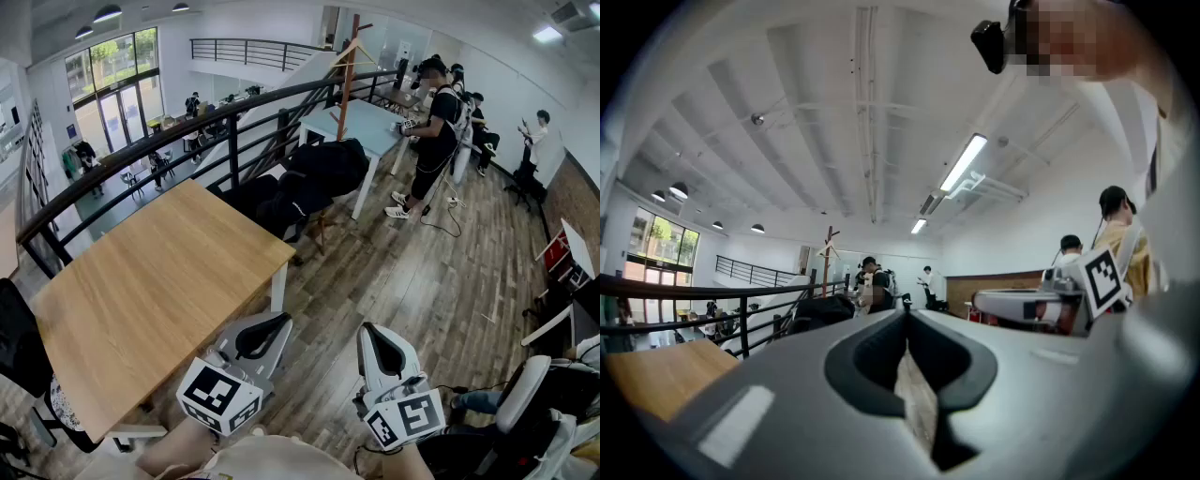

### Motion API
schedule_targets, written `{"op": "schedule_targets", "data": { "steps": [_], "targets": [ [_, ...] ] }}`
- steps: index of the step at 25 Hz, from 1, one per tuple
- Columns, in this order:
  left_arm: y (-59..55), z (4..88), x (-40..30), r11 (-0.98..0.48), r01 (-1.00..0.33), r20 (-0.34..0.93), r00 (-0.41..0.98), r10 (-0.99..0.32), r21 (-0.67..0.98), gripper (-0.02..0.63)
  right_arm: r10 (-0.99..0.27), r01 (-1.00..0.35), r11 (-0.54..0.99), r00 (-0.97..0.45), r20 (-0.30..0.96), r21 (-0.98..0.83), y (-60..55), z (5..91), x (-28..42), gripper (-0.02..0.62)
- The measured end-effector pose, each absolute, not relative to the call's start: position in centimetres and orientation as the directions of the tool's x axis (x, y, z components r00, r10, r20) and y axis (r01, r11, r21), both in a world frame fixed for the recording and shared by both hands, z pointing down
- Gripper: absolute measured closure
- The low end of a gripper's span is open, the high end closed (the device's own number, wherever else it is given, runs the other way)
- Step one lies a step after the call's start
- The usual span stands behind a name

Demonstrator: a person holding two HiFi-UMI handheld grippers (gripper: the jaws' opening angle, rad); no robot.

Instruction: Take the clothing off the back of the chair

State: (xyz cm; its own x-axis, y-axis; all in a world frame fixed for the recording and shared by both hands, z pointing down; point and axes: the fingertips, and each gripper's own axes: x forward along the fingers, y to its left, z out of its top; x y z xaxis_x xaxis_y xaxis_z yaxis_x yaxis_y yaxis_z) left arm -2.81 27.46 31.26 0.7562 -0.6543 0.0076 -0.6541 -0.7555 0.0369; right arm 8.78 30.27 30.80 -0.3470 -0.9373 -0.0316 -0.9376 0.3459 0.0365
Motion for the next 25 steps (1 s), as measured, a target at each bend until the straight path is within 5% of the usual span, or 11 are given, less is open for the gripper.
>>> {"op": "schedule_targets", "data": {
  "steps": [25],
  "targets": [
    [29.4,31.7,0.8,-0.744,-0.667,0.014,0.745,-0.667,0.020,0.604,-0.938,-0.939,0.344,-0.344,-0.032,0.002,32.0,31.9,12.4,0.597]
  ]
}}
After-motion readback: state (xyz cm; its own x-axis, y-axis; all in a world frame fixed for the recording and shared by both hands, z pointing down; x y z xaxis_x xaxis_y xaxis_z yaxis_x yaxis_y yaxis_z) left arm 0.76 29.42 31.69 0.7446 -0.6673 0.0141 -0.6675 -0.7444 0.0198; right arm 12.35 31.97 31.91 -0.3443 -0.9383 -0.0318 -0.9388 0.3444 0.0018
